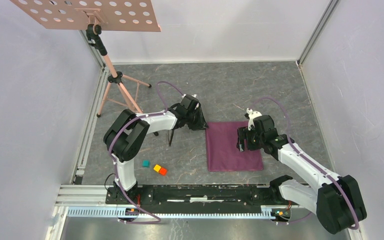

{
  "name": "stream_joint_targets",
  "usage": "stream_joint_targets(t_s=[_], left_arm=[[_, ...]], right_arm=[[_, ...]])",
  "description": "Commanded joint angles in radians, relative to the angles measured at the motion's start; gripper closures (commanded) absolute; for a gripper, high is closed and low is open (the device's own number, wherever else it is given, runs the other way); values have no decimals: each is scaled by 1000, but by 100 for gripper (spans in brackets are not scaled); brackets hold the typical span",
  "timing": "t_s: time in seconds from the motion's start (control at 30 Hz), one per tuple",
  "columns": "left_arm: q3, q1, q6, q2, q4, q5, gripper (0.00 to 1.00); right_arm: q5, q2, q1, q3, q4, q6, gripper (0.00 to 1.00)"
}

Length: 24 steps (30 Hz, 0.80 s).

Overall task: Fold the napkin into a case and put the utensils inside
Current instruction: Smooth out the square-folded napkin at the center of the board.

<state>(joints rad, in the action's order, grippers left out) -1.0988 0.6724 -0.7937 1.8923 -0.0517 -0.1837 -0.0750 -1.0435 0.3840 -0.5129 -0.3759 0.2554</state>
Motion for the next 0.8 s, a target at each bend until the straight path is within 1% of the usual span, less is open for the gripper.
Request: stream_joint_targets(t_s=[0.0, 0.2, 0.33, 0.37, 0.43, 0.67, 0.7, 0.77], left_arm=[[-46, -4, 27, 7, 23, 14, 73], [-60, -5, 25, 24, 22, 17, 76], [-74, -9, 29, 31, 14, 16, 82], [-79, -11, 30, 35, 10, 18, 82], [-93, -19, 32, 46, -12, 19, 78], [-109, -42, 33, 63, -18, 3, 78], [-113, -42, 34, 64, -19, 2, 80], [-120, -45, 39, 64, -18, -6, 88]], right_arm=[[-12, -5, -4, 4, 32, -11, 23], [-12, -3, -4, 8, 32, -13, 23], [-14, -5, -4, 10, 32, -13, 23], [-15, -5, -4, 10, 34, -12, 23], [-16, -4, -4, 7, 31, -13, 23], [-14, 1, -3, 1, 26, -19, 23], [-16, 0, -4, 0, 26, -17, 23], [-21, -1, -4, 1, 29, -18, 23]])
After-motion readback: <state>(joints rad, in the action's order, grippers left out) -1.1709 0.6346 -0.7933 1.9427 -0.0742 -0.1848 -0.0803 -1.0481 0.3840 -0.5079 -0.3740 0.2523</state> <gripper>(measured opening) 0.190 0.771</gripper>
